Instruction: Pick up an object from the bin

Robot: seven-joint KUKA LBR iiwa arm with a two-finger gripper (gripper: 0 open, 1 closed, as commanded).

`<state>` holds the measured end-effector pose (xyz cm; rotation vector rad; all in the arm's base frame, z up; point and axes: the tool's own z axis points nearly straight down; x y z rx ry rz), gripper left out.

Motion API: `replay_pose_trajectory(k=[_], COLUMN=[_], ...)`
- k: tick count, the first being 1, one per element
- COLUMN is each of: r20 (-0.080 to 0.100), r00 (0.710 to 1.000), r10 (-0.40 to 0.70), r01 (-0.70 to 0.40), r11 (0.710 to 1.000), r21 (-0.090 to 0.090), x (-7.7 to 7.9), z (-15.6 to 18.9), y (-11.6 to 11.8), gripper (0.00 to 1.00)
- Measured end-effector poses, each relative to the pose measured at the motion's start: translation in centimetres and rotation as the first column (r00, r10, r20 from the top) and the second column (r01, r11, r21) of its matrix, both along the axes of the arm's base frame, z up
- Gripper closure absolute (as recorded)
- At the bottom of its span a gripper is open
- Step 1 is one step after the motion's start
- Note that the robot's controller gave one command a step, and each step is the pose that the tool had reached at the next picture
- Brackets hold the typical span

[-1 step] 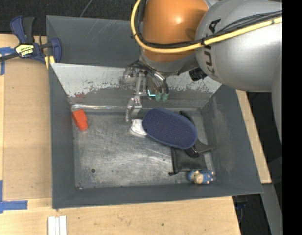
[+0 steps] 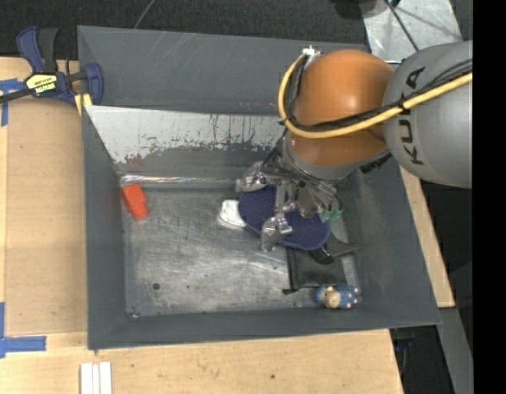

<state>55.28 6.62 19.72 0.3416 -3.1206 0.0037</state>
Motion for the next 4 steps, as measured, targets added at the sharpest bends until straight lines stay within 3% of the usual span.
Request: replay_pose_trajectory(k=[1, 2, 3, 4], r20=[0.002, 0.007, 0.021, 0.020], r00=[1.000, 1.000, 0.971, 0.972], r10=[-0.006, -0.007, 0.236, 0.235], r01=[0.006, 0.007, -0.236, -0.235], r11=[1.000, 1.000, 0.972, 0.972], r21=[0.003, 0.004, 0.006, 0.006], x=[5.4, 5.5, 5.8, 5.8], z=[-11.7, -11.3, -11.9, -12.0], y=[0.5, 0.5, -3.1, -3.1], gripper=[0.00, 1.00, 1.00, 1.00])
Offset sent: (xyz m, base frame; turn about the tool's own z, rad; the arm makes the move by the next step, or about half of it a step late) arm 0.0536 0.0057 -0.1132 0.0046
